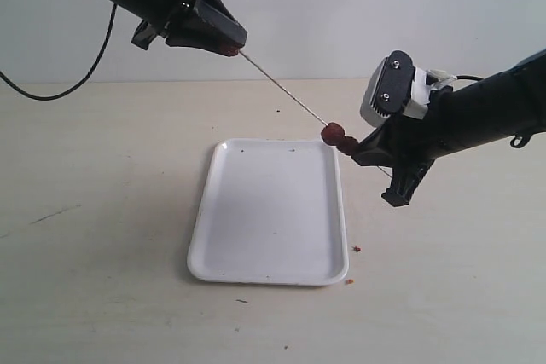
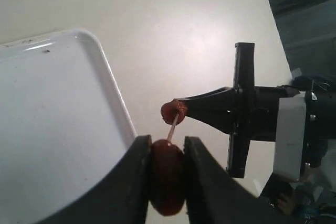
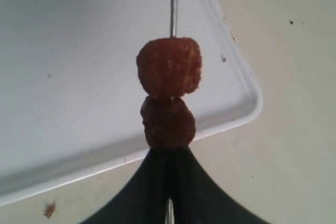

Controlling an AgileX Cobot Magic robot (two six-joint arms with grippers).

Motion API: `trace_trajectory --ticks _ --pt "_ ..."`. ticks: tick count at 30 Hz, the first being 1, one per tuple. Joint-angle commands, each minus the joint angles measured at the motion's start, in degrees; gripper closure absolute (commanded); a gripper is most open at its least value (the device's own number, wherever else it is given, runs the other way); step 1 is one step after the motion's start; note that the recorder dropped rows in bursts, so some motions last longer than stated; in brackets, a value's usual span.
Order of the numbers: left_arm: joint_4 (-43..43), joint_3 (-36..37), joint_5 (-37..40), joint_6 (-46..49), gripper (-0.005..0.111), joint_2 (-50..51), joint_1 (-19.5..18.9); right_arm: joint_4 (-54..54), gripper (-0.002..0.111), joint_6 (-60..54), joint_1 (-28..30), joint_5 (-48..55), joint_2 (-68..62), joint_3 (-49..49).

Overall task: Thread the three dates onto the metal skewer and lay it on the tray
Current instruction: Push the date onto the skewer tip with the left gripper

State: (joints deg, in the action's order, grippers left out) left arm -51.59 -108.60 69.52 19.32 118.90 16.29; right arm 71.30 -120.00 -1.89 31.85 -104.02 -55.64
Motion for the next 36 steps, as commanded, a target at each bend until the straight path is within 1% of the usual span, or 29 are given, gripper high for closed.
trace_trajectory --ticks 1,13,36 --pt "-1.2 0.0 0.4 0.4 0.086 -0.2 2.7 1.6 0.108 -0.6 -0.1 1.2 0.9 -0.2" --pt "0.0 0.0 0.4 0.4 0.086 -0.2 5.0 3.4 0.108 -0.6 -0.1 3.0 0.9 -0.3" --pt "0.1 0.0 0.4 1.4 0.086 -0.2 6.2 9.0 0.108 -0.6 -0.1 6.8 0.9 -0.3"
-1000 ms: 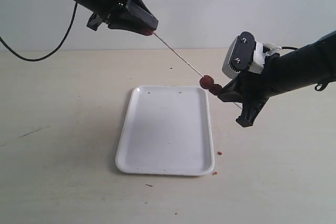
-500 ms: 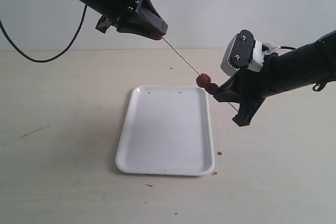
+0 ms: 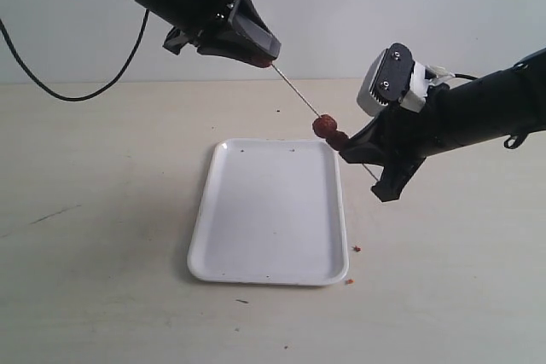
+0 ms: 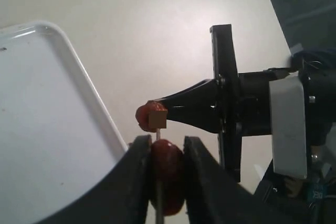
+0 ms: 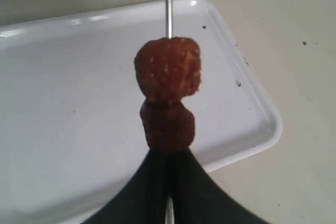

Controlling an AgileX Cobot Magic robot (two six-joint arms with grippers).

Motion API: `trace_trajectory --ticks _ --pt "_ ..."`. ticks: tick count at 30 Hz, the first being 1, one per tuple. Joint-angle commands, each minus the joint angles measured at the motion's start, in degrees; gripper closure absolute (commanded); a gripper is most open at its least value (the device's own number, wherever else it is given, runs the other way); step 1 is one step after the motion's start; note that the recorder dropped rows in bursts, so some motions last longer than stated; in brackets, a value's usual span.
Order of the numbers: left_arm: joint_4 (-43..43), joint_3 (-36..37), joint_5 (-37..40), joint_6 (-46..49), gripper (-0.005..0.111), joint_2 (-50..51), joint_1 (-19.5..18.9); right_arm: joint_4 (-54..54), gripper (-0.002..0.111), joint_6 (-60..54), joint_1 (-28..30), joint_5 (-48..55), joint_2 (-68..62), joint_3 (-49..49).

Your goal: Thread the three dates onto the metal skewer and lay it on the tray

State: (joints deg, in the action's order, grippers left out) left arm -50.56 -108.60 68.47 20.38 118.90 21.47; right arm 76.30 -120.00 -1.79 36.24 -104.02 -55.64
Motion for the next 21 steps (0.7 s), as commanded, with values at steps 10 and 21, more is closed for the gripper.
trace_trajectory --ticks 10,21 --pt "-0.9 0.0 1.5 0.4 0.075 -0.2 1.0 5.2 0.108 -0.3 -0.2 2.4 0.9 -0.3" --pt "-0.6 0.0 1.5 0.4 0.053 -0.2 1.0 4.7 0.108 1.1 -0.2 2.3 0.9 -0.3"
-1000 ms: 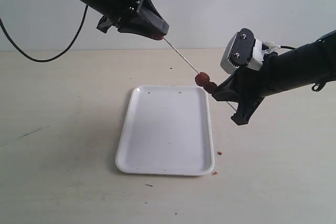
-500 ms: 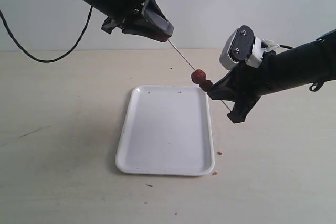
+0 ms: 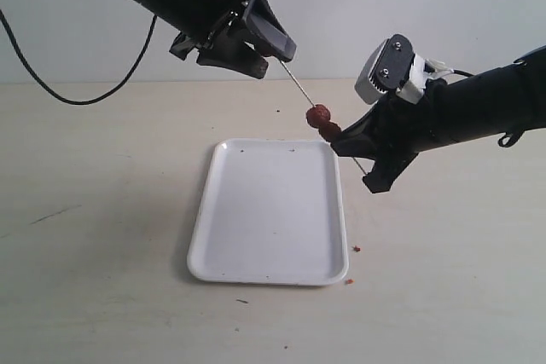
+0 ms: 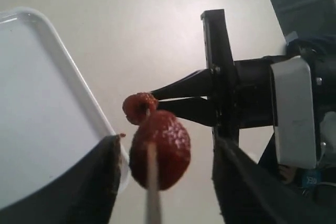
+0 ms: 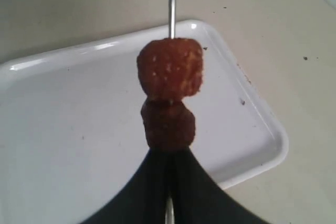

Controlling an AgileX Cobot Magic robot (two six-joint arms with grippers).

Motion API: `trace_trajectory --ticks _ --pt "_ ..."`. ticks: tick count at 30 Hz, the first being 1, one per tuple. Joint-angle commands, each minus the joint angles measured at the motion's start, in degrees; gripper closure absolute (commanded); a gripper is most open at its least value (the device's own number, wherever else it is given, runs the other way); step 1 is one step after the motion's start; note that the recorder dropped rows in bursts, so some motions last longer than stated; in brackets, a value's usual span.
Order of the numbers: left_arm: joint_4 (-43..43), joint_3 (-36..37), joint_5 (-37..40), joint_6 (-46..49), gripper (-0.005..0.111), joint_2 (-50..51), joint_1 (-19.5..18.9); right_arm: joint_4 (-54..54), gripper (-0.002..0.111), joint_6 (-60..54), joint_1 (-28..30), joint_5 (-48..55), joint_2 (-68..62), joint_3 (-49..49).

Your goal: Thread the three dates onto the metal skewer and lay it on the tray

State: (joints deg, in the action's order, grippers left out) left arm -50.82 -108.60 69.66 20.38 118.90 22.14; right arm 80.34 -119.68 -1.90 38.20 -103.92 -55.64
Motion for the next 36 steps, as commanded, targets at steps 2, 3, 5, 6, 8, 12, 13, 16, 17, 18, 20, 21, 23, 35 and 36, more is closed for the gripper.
trace_trajectory --ticks 2,3,5,6,8,12,13,16,17,18,20,21,23,35,36 --pt "-0.3 0.0 0.3 0.4 0.053 -0.2 0.3 0.7 0.108 1.5 -0.1 -0.4 0.8 -0.3" --pt "-0.3 0.0 0.3 0.4 0.053 -0.2 0.1 0.5 0.108 1.7 -0.1 -0.6 0.8 -0.3" --pt "-0.3 0.0 0.3 0.4 0.053 -0.2 -0.3 0.5 0.108 1.9 -0.1 -0.6 0.8 -0.3" --pt "-0.3 0.0 0.3 0.5 0.053 -0.2 -0.5 0.5 0.108 1.9 -0.1 -0.6 0.8 -0.3" --pt "-0.3 0.0 0.3 0.6 0.053 -0.3 -1.1 0.5 0.108 1.9 -0.1 -0.6 0.8 -0.3" --pt "-0.7 0.0 0.3 2.1 0.053 -1.0 -3.4 0.7 0.108 4.0 -0.1 -2.6 0.8 -0.3" --pt "-0.7 0.0 0.3 2.2 0.053 -1.3 -4.0 0.7 0.108 4.9 -0.1 -3.5 0.8 -0.3" --pt "-0.8 0.0 0.3 3.3 0.053 -2.1 -5.6 0.7 0.108 7.1 -0.1 -5.1 0.8 -0.3" --pt "-0.8 0.0 0.3 3.5 0.053 -2.3 -6.1 0.7 0.108 7.3 -0.1 -5.1 0.8 -0.3" --pt "-0.8 0.0 0.3 4.2 0.053 -2.6 -6.4 0.7 0.108 7.5 -0.1 -4.8 0.8 -0.3" --pt "-0.8 0.0 0.3 5.4 0.053 -2.8 -7.0 0.7 0.108 7.5 -0.1 -1.7 0.8 -0.3" --pt "-0.8 0.0 0.3 6.0 0.053 -2.8 -7.3 0.7 0.108 7.5 -0.1 0.9 0.8 -0.3" --pt "-0.7 0.0 0.3 6.7 0.053 -2.8 -7.6 0.3 0.108 6.9 -0.1 4.8 0.8 -0.3" --pt "6.4 0.0 0.3 8.0 0.053 -2.7 -7.8 0.6 0.108 28.5 -0.1 6.8 0.8 -0.3" --pt "7.2 0.0 0.3 8.0 0.053 -2.6 -7.8 1.0 0.108 32.4 -0.1 6.8 0.8 -0.3"
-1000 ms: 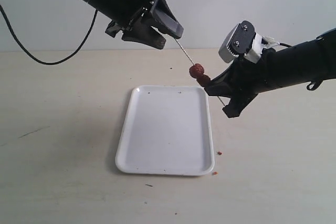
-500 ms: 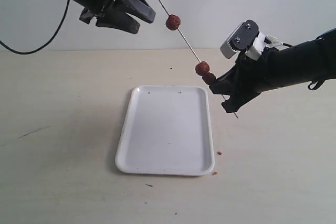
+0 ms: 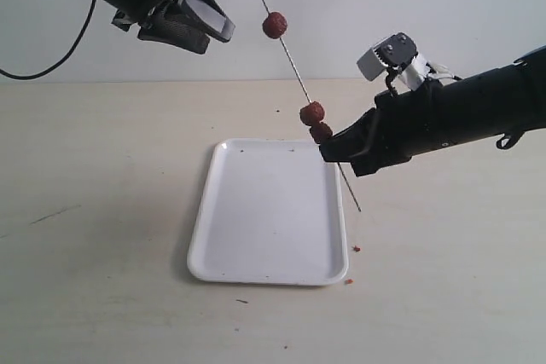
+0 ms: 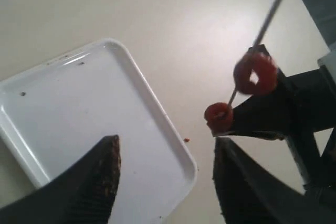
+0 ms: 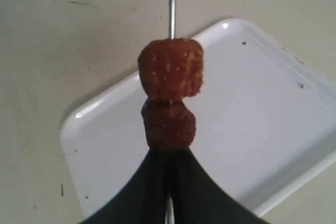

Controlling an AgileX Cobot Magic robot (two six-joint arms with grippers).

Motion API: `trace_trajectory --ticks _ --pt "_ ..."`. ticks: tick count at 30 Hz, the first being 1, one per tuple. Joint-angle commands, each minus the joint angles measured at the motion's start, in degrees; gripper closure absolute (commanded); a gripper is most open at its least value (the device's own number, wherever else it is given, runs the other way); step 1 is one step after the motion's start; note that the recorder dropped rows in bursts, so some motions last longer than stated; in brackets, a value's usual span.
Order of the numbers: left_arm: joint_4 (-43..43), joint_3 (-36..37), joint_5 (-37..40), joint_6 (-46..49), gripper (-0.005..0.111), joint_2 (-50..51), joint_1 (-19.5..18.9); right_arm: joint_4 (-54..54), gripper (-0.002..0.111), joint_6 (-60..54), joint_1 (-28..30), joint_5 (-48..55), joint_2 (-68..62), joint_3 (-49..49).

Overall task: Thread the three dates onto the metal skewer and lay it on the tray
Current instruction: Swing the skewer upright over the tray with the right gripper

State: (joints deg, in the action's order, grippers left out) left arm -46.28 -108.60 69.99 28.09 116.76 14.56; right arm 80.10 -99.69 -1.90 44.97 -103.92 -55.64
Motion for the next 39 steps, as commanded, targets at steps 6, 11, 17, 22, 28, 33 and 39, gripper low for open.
trace_trajectory --ticks 6,11,17,22,28,33,39 --pt "5.0 0.0 0.0 0.2 0.053 0.0 -0.2 -2.4 0.108 31.1 -0.1 -0.8 0.8 -0.3" --pt "5.0 0.1 0.0 -0.9 0.053 0.0 0.4 -7.8 0.108 42.3 -0.1 -0.1 -0.1 -0.2" --pt "5.7 1.2 0.0 -2.5 0.075 0.0 1.5 -8.8 0.108 45.5 -0.1 4.5 -0.9 0.0" --pt "10.0 7.0 -1.2 -2.4 0.107 -0.3 1.5 -8.5 0.108 46.4 -2.4 2.8 -0.9 2.3" --pt "9.6 27.8 -30.3 -1.0 0.107 -10.5 1.5 -8.7 0.108 55.2 -12.2 -11.0 -0.9 2.7" --pt "-1.6 43.6 -43.9 10.7 0.107 -19.6 1.5 -11.1 0.108 62.4 -12.7 -11.5 -0.9 2.7" --pt "-14.7 53.6 -49.2 28.2 0.107 -26.5 1.5 -17.7 0.108 71.6 -17.2 -13.3 -1.4 2.7"
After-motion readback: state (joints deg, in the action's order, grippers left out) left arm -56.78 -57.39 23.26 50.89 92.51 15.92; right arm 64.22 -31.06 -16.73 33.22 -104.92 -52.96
